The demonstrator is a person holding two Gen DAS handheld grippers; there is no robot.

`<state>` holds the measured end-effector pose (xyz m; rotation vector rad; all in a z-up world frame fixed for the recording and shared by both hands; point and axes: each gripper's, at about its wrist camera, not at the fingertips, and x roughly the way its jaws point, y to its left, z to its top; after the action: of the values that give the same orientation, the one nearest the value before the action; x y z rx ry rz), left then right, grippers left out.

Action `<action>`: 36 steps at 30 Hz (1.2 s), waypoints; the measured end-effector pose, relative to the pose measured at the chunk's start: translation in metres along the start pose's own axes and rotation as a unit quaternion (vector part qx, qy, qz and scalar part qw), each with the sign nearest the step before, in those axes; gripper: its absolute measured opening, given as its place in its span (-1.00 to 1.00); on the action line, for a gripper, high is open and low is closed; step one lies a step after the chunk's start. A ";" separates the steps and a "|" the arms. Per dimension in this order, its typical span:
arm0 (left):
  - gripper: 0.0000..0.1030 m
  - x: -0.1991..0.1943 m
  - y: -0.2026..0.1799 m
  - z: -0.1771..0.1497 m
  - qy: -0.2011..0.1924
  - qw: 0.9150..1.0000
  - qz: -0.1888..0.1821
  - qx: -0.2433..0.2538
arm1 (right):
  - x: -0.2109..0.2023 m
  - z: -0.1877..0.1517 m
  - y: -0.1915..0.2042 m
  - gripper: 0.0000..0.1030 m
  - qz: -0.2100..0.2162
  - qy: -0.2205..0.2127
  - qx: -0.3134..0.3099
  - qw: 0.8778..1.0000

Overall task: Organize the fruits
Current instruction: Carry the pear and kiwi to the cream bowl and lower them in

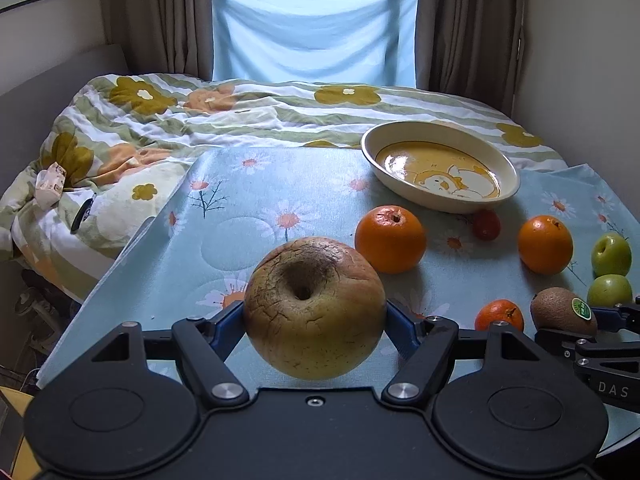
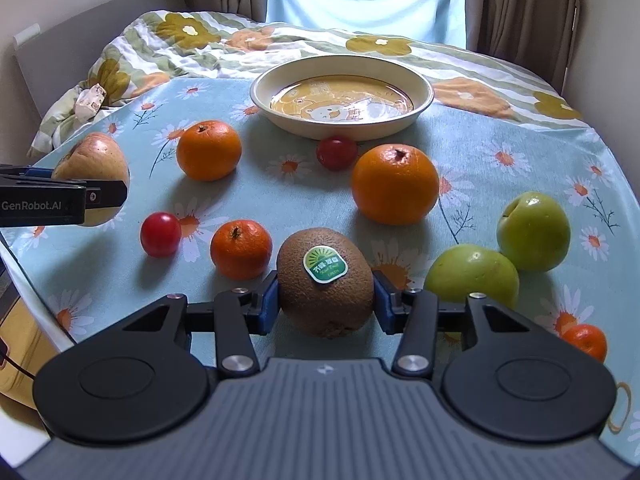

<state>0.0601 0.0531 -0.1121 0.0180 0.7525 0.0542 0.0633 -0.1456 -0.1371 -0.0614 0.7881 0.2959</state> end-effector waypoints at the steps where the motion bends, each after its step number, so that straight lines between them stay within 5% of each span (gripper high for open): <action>1: 0.50 -0.004 -0.001 0.001 -0.002 1.000 0.002 -0.001 | -0.003 0.001 -0.001 0.20 0.003 -0.002 0.000 1.000; 10: 0.50 -0.047 -0.016 0.034 -0.038 0.999 0.019 -0.011 | -0.043 0.039 -0.017 0.20 0.022 -0.028 -0.011 0.999; 20: 0.50 -0.071 -0.034 0.097 -0.092 0.996 0.010 -0.011 | -0.081 0.124 -0.047 0.20 0.028 -0.059 -0.003 0.998; 36: 0.50 0.037 -0.069 0.180 -0.067 0.994 -0.067 0.053 | -0.010 0.211 -0.084 0.20 -0.010 -0.051 0.072 0.996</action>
<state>0.2129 -0.0136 -0.0082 0.0704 0.6193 -0.1142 0.2257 -0.1941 0.0140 0.0804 0.7045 0.2207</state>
